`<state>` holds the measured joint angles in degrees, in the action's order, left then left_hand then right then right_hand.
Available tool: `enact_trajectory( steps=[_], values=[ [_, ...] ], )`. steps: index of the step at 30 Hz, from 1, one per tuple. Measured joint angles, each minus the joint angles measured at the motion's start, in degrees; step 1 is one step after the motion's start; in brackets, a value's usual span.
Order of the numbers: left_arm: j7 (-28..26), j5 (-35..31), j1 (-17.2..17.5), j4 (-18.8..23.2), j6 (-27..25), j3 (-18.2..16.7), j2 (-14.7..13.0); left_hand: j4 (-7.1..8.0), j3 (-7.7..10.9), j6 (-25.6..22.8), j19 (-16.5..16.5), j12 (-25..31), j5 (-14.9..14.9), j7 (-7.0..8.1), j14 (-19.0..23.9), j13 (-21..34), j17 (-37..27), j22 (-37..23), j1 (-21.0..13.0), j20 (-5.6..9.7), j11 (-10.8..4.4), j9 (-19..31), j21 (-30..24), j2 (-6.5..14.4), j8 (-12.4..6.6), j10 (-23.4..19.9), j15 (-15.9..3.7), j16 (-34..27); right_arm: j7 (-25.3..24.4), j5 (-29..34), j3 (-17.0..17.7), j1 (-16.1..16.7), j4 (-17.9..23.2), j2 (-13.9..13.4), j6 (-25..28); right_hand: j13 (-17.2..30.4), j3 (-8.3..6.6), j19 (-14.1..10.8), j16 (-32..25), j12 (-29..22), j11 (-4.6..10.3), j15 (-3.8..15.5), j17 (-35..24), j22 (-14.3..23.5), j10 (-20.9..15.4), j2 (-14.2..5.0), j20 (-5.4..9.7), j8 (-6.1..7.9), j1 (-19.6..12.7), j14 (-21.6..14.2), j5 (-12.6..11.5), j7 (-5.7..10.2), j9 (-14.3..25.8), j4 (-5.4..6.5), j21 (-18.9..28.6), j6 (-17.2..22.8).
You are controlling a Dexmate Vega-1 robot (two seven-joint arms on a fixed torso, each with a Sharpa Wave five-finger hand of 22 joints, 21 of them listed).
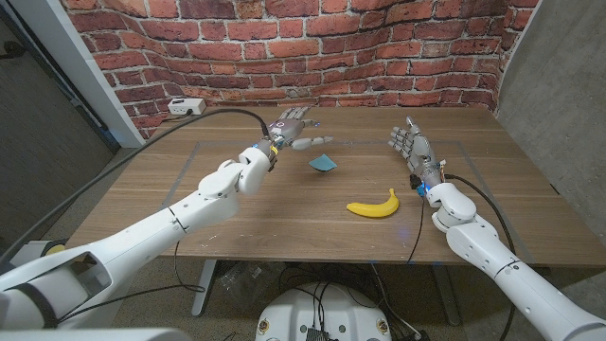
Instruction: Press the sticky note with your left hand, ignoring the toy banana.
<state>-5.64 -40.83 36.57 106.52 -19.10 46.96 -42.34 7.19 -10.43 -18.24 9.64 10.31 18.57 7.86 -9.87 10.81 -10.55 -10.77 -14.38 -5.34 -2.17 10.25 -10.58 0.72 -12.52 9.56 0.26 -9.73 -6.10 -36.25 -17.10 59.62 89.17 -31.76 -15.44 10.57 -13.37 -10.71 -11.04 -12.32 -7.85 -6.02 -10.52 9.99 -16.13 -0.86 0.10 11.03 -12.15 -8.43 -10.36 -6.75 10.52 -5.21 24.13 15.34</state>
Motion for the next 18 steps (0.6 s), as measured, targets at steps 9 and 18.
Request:
enact_trajectory(
  steps=[9,18],
  values=[
    [4.49,-4.45,-2.03,0.33,-2.01,2.38,0.35,0.26,-0.73,-0.31,0.08,0.00,0.00,0.31,-0.07,0.00,0.00,-0.05,0.02,0.38,0.00,0.00,0.00,0.00,0.46,0.00,0.06,0.00,0.02,-0.27,0.07,0.30,0.14,0.01,0.21,0.00,0.00,0.00,0.00,0.00,0.00,0.00,0.00,0.00,0.00,0.00,0.00,0.00,0.00,0.00,0.00,0.00,0.00,0.00,0.00,0.00],
    [9.29,-7.98,-3.78,0.11,-3.26,4.40,1.10,0.79,-1.59,-1.46,0.31,0.01,0.00,1.21,-0.07,-0.01,-0.22,-0.04,1.16,1.57,0.01,0.00,0.00,0.21,0.67,-0.01,0.06,0.00,-0.04,-0.43,0.21,0.76,0.70,-0.16,0.57,-0.01,0.00,0.00,0.00,0.00,0.00,-0.11,0.00,0.00,0.00,0.00,0.00,0.00,0.00,-0.11,0.00,0.00,0.00,0.00,-0.45,0.00]
  ],
)
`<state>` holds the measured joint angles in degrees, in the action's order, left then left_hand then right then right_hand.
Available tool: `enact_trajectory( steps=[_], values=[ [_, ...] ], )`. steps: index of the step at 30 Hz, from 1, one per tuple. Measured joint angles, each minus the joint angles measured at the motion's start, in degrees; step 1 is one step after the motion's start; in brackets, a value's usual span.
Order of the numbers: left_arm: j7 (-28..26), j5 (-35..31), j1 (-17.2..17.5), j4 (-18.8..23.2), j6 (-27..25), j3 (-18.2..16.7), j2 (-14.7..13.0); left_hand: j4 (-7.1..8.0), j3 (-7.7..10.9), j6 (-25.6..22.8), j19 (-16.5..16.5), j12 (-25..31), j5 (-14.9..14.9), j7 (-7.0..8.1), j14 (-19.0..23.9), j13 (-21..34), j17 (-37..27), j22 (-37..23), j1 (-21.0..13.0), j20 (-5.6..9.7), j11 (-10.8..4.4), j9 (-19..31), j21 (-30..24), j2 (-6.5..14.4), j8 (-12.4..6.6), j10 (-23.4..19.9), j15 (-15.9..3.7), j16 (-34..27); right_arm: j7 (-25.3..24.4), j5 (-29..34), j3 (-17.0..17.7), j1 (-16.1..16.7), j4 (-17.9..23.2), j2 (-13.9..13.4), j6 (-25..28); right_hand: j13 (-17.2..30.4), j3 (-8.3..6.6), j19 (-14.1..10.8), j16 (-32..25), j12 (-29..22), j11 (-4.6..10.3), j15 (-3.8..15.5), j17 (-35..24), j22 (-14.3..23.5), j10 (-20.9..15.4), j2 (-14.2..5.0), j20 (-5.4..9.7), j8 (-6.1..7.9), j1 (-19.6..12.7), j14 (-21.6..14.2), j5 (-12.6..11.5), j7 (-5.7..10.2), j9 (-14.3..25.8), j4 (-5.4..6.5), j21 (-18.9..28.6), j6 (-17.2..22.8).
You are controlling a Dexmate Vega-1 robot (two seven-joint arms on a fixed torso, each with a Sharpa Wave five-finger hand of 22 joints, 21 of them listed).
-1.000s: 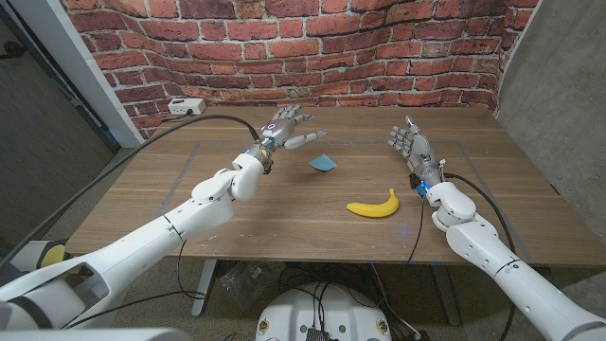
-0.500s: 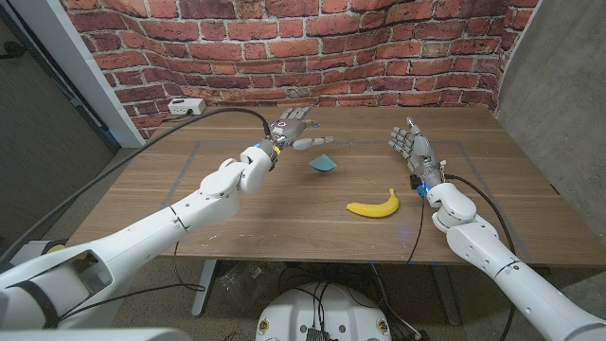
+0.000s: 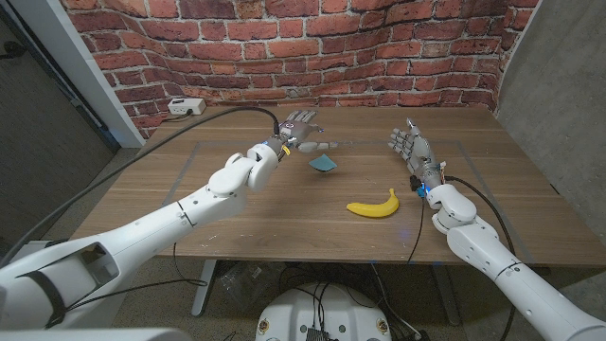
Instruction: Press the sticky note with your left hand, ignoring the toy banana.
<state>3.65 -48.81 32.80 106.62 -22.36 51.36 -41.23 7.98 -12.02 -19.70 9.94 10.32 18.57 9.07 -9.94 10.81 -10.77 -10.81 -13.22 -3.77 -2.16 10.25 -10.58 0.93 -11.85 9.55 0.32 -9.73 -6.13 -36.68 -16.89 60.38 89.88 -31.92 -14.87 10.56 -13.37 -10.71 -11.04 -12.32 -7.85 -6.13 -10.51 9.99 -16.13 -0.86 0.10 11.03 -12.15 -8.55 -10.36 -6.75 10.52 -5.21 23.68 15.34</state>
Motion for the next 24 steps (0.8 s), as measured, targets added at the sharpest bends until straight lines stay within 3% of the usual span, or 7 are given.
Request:
enact_trajectory(
  steps=[24],
  values=[
    [8.86,-5.70,-3.31,-3.52,-2.46,4.36,3.44,0.24,-1.02,-2.53,0.00,0.03,0.29,-0.69,0.00,-0.01,-0.04,0.01,0.74,-0.01,-0.19,0.00,0.00,0.46,-0.46,0.19,-0.01,0.00,-0.14,-0.70,0.26,0.75,0.12,-0.36,0.74,-0.01,0.00,-0.41,0.00,0.00,0.00,0.00,0.00,0.00,0.00,0.00,-0.41,0.00,0.00,0.00,0.00,0.31,0.00,0.00,-0.39,0.31]
  ],
)
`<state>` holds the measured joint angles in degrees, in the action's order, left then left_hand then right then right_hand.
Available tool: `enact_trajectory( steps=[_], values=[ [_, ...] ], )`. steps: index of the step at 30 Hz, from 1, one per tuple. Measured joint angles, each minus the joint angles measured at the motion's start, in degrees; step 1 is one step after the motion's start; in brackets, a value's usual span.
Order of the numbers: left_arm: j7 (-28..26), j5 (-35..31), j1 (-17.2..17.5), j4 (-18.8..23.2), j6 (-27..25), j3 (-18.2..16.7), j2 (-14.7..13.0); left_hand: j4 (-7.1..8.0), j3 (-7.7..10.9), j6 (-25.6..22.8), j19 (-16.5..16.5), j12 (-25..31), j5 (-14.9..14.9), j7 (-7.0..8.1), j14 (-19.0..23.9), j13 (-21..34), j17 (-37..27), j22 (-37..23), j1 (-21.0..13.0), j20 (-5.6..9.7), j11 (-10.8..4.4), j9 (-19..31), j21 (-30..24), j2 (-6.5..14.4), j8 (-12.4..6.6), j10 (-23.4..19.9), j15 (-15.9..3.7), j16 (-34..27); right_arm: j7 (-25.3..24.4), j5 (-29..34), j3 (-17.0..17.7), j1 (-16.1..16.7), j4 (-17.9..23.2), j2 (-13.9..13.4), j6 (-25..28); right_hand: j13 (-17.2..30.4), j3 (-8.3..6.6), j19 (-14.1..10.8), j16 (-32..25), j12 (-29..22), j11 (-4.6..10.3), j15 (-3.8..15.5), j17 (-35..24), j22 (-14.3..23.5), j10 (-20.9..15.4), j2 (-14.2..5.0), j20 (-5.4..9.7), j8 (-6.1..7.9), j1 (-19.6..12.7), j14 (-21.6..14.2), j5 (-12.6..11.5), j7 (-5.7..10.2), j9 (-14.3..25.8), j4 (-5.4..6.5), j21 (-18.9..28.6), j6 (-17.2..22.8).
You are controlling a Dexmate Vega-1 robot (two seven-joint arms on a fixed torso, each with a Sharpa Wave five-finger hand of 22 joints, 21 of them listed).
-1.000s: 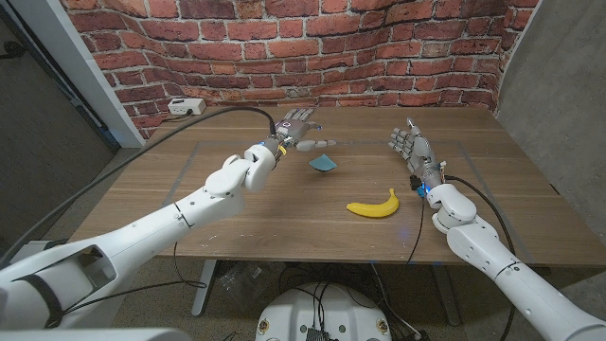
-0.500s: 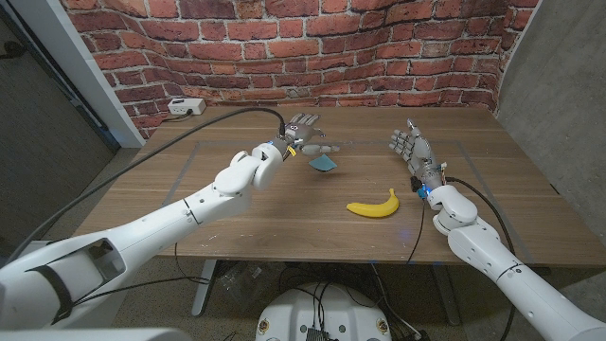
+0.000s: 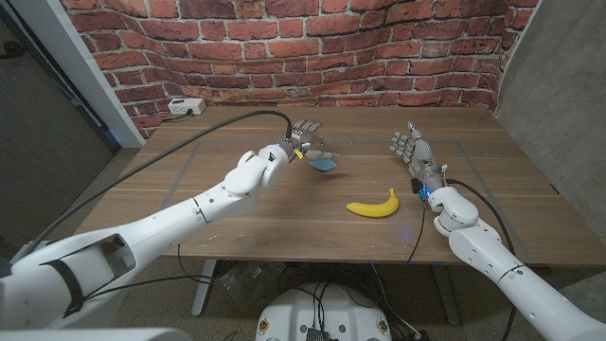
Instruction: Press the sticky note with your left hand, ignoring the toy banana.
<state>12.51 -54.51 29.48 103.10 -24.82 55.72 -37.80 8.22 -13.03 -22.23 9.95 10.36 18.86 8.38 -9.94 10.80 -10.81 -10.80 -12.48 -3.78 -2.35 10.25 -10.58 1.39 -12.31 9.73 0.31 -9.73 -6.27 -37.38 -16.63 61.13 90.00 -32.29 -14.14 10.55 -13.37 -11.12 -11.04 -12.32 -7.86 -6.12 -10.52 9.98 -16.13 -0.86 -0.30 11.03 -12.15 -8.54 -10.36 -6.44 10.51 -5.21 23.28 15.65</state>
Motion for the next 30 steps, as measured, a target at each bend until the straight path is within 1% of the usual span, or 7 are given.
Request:
enact_trajectory(
  steps=[5,6,7,18,20,25,30],
  values=[
    [0.71,-0.25,-0.29,-0.58,-0.16,0.41,0.45,0.00,0.00,0.02,0.00,0.00,0.00,0.01,0.00,0.00,0.00,0.00,0.01,0.00,0.00,0.00,0.00,0.01,0.00,0.00,0.00,-0.24,0.10,-0.11,0.02,0.04,-0.12,-0.02,0.01,0.00,0.00,0.00,0.00,0.00,0.00,0.00,0.00,0.30,0.00,0.00,0.00,0.00,0.00,0.00,0.00,0.00,0.00,0.00,0.00,0.00],
    [0.75,-0.26,-0.51,-1.17,-0.17,0.70,0.87,-0.17,-0.16,0.14,0.00,0.00,0.00,0.14,0.00,0.00,0.00,0.00,0.55,0.00,0.00,0.00,0.00,0.56,0.00,0.00,0.00,-0.24,0.16,-0.18,0.04,0.09,-0.15,-0.03,0.02,0.00,0.00,0.00,0.00,0.00,0.00,0.00,0.00,0.30,0.00,0.00,0.00,0.00,0.00,0.00,0.00,0.00,0.00,0.00,0.00,0.00],
    [0.76,-0.27,-0.62,-1.44,-0.18,0.82,1.03,-0.18,-0.18,0.32,0.00,0.00,0.00,0.32,0.00,0.00,0.00,0.00,0.67,0.00,0.00,0.00,-0.08,0.67,0.20,0.00,0.00,-0.24,0.16,-0.18,0.04,0.09,-0.15,-0.03,0.02,0.00,0.00,0.00,0.00,0.00,0.00,0.00,0.00,0.30,0.00,0.00,0.00,0.00,0.00,0.00,0.00,0.00,0.00,0.00,0.00,0.00],
    [0.43,0.48,-1.81,-4.68,0.45,2.27,2.67,-0.24,-0.24,0.53,0.00,0.29,0.22,0.52,0.00,0.00,0.01,0.00,0.65,0.00,0.00,0.00,-0.27,0.65,0.25,0.00,0.00,-0.24,0.28,-0.47,0.31,0.55,-0.06,-0.31,0.02,-0.01,0.00,0.00,0.00,0.00,0.00,0.00,0.00,0.30,0.00,0.00,0.00,0.00,0.00,0.01,0.00,0.00,0.00,0.00,-0.21,0.00],
    [0.30,0.71,-1.94,-5.10,0.50,2.47,2.86,-0.24,-0.24,0.30,0.00,0.29,0.22,0.74,0.00,0.00,0.01,0.00,0.20,0.00,0.00,0.00,-0.27,0.21,0.25,0.00,0.00,-0.46,0.28,-0.50,0.37,0.59,0.02,-0.35,0.02,0.00,0.00,0.00,0.00,0.00,0.00,0.01,0.00,0.30,0.00,0.00,0.00,0.00,0.00,0.01,0.00,0.00,0.00,0.00,-0.21,0.00],
    [-0.41,1.65,-2.36,-6.69,1.15,3.16,3.47,-0.24,-0.23,0.21,0.00,0.29,0.22,0.83,0.00,0.00,0.13,0.00,0.21,0.00,0.01,0.00,-0.27,0.22,0.25,0.00,-0.01,-0.46,0.28,-0.59,0.47,0.73,0.18,-0.48,0.02,0.00,0.00,0.00,0.00,0.00,0.00,0.01,0.00,0.29,0.00,0.00,0.00,0.00,0.00,0.01,0.00,0.00,0.00,0.00,-0.21,0.00],
    [-0.85,2.31,-2.65,-7.64,1.65,3.76,3.87,-0.16,-0.64,-0.01,0.00,0.29,0.21,1.04,0.00,-0.01,0.17,0.00,0.22,0.00,0.01,0.00,-0.27,0.23,0.25,-0.01,-0.01,-0.68,0.34,-0.68,0.51,0.74,0.23,-0.55,0.09,0.00,0.00,0.00,0.00,0.00,0.00,0.01,0.00,0.29,0.00,-0.30,0.00,0.00,0.30,0.01,0.00,0.00,0.00,0.00,-0.21,0.00]
  ],
)
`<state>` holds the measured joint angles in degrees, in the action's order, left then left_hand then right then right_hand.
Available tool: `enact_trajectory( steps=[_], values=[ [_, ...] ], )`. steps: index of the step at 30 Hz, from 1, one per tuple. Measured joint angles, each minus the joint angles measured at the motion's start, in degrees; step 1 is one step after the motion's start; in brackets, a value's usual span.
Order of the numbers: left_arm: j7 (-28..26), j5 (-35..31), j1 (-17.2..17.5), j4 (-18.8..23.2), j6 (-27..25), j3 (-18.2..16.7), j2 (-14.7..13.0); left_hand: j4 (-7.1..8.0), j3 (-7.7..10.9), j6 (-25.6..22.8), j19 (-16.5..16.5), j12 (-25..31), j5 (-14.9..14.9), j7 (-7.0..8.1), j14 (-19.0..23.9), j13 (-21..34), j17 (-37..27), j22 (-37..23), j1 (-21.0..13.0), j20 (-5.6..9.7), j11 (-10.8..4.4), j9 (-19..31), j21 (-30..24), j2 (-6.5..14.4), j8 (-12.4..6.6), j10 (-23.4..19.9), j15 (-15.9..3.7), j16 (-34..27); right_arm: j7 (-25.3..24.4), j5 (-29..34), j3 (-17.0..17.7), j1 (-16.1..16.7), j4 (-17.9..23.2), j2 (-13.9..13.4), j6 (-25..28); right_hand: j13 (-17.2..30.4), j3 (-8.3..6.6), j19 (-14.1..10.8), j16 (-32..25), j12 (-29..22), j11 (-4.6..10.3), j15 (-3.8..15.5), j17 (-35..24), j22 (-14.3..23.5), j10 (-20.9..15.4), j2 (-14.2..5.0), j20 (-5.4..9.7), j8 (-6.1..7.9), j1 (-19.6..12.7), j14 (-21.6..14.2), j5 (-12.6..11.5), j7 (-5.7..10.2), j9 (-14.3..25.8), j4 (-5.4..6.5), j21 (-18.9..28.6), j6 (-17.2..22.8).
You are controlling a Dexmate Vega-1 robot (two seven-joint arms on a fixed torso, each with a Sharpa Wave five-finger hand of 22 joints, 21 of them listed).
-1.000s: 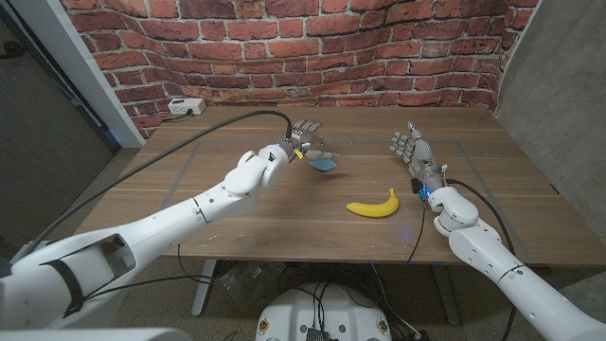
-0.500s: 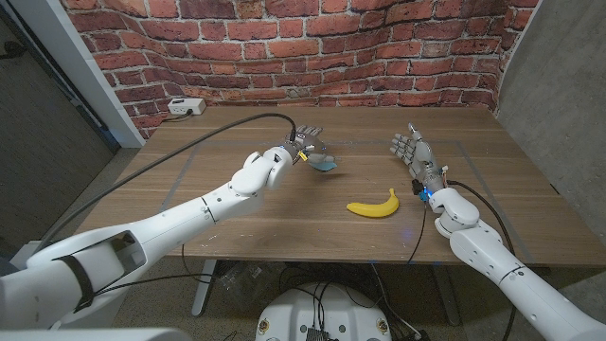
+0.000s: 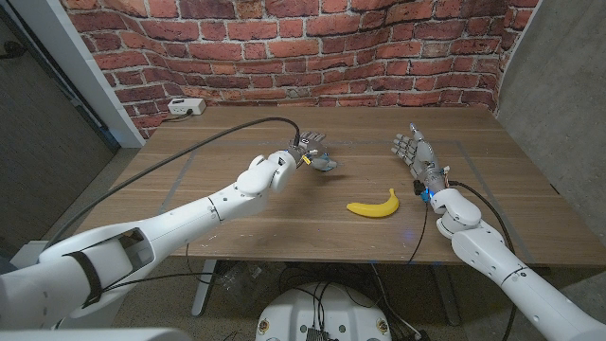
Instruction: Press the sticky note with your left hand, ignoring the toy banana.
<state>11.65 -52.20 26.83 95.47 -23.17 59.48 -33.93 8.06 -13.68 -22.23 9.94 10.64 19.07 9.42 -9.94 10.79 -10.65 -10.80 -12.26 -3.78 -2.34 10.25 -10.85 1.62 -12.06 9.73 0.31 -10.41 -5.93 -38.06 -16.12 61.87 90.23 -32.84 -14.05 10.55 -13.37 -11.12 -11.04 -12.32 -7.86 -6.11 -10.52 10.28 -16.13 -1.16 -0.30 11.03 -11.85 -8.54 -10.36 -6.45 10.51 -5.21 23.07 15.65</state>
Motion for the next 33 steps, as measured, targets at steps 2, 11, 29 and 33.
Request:
enact_trajectory(
  steps=[2,11,29,33],
  values=[
    [-0.17,0.23,-0.25,-0.52,0.27,0.37,0.24,0.00,0.00,0.00,0.00,0.25,0.00,0.00,0.00,0.00,0.00,0.00,0.00,0.00,0.00,0.00,0.00,0.00,0.00,0.00,0.00,0.00,0.11,-0.06,0.01,0.00,0.00,-0.01,0.04,0.00,0.00,0.00,0.00,0.00,0.00,-0.01,0.00,0.00,0.00,0.00,0.00,0.00,0.00,-0.01,0.00,0.00,0.00,0.00,0.00,0.00],
    [-1.00,1.22,-0.96,-2.39,0.91,1.39,1.02,0.00,0.01,-0.41,0.00,0.40,0.22,-0.02,0.00,0.00,0.00,0.00,0.57,0.00,-0.23,0.00,-0.44,0.62,0.00,0.23,0.00,0.00,0.31,-0.21,0.03,-0.15,-0.04,-0.04,0.18,0.00,0.25,0.00,0.00,0.00,0.00,-0.21,0.00,-0.01,0.00,0.00,0.00,0.00,0.00,-0.22,0.00,0.00,0.00,-0.25,-0.28,0.00],
    [-2.96,3.11,-2.34,-5.59,1.87,2.82,2.29,-0.16,-0.15,-0.71,0.00,0.63,0.22,0.28,0.00,0.00,-0.01,0.00,0.18,0.00,-0.23,0.00,-0.44,0.98,0.00,0.23,0.00,-0.17,0.07,-0.36,0.22,-0.07,0.08,-0.16,0.46,0.00,0.25,0.00,0.00,0.00,0.00,-0.21,0.00,-0.01,0.00,0.00,0.00,0.00,0.00,-0.22,0.00,0.00,0.00,-0.25,-0.62,0.00],
    [-3.23,3.62,-2.48,-5.92,2.12,2.94,2.36,-0.16,-0.14,-0.71,0.00,0.63,0.22,0.28,0.00,0.00,-0.01,0.01,0.19,0.00,-0.23,0.00,-0.44,0.98,0.00,0.23,0.00,-0.22,0.02,-0.39,0.22,-0.07,0.08,-0.15,0.54,0.00,0.25,0.00,0.00,0.00,0.00,-0.21,0.00,-0.01,0.00,0.00,0.00,0.00,0.00,-0.22,0.00,0.00,0.00,-0.25,-0.62,0.00]
  ],
)
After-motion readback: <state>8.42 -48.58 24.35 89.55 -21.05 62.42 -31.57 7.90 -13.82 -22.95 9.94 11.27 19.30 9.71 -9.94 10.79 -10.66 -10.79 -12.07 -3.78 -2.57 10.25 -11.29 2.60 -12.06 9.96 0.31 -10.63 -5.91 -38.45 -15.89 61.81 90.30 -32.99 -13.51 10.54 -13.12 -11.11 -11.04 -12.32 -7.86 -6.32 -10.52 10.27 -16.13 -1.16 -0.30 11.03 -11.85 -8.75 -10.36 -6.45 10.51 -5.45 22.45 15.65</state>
